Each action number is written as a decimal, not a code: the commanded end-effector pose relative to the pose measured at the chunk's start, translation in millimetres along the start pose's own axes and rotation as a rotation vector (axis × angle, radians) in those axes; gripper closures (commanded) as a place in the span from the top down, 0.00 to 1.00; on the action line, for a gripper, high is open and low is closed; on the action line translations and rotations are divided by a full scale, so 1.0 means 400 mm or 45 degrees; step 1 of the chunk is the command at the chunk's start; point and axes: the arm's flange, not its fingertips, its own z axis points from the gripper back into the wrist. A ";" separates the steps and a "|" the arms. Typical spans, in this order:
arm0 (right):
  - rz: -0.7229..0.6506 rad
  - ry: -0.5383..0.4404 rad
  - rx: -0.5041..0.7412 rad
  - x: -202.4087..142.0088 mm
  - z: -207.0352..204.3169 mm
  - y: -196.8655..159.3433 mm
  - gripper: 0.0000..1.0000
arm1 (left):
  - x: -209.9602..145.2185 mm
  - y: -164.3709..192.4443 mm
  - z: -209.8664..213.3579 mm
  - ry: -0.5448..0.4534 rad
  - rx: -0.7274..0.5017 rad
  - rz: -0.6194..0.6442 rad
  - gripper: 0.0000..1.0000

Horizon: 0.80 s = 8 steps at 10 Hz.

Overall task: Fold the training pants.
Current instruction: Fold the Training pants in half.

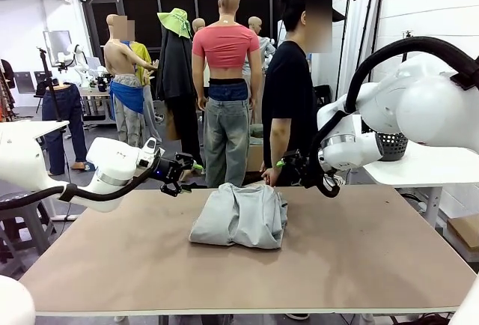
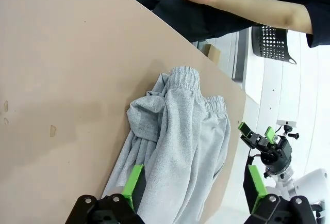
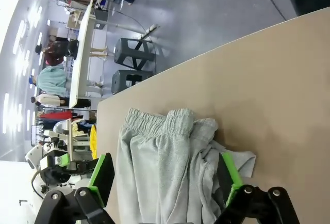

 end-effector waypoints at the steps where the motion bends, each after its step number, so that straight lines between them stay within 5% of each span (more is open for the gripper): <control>1: -0.002 -0.009 -0.002 0.009 0.009 -0.006 1.00 | -0.001 -0.005 0.002 -0.005 0.009 -0.006 1.00; 8: -0.002 -0.009 -0.002 0.009 0.009 -0.006 1.00 | -0.001 -0.005 0.002 -0.005 0.009 -0.006 1.00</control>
